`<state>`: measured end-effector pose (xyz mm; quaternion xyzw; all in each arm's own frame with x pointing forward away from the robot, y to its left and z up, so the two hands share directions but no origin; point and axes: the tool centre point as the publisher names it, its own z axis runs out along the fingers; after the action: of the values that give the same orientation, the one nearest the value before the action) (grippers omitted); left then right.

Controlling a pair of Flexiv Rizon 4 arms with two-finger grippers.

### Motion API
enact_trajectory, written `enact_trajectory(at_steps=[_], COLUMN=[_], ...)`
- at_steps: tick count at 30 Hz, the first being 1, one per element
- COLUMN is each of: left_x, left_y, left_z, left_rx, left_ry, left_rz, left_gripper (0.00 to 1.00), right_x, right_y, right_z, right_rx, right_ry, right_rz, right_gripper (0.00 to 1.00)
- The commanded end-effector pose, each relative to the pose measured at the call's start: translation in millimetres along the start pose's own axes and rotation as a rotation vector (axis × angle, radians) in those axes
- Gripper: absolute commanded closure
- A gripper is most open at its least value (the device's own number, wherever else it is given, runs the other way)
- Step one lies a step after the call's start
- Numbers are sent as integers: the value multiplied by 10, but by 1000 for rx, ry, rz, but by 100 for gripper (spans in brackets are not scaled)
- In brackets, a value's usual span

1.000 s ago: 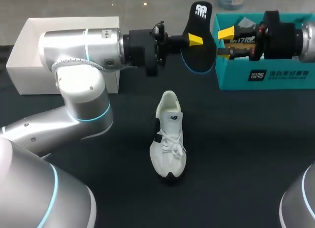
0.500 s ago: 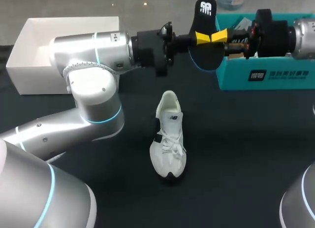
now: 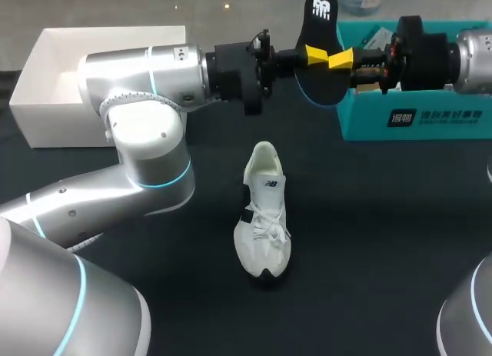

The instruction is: Take the shoe out of the shoebox, open the shoe tongue, remove and reinsert the insole, then place the shoe into the shoebox

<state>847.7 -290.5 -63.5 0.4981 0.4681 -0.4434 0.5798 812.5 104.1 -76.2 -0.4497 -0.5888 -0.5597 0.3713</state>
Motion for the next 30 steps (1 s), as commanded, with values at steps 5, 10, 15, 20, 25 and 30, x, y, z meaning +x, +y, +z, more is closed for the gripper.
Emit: enact_trajectory(at_steps=[5, 10, 15, 20, 25, 30], left_x=[8, 23, 29, 34, 54, 40], left_y=[21, 50, 66, 70, 63, 96], left_z=[1, -13, -18, -18, -21, -121], left_rx=[-2, -3, -4, 5, 29, 53], left_ry=[-3, 2, 5, 11, 43, 63], left_rz=[4, 7, 5, 7, 15, 26], left_gripper=[100, 100, 100, 100, 0, 0], right_x=[-18, -26, -37, -38, -41, -34], right_y=[22, 23, 27, 35, 45, 72], right_z=[30, 29, 35, 44, 42, 16], right_rx=[5, 0, -3, 1, -1, -9], right_ry=[3, 2, 3, 4, 3, 0], right_rz=[2, 4, 6, 6, 5, -2], right_gripper=[77, 79, 91, 100, 100, 100])
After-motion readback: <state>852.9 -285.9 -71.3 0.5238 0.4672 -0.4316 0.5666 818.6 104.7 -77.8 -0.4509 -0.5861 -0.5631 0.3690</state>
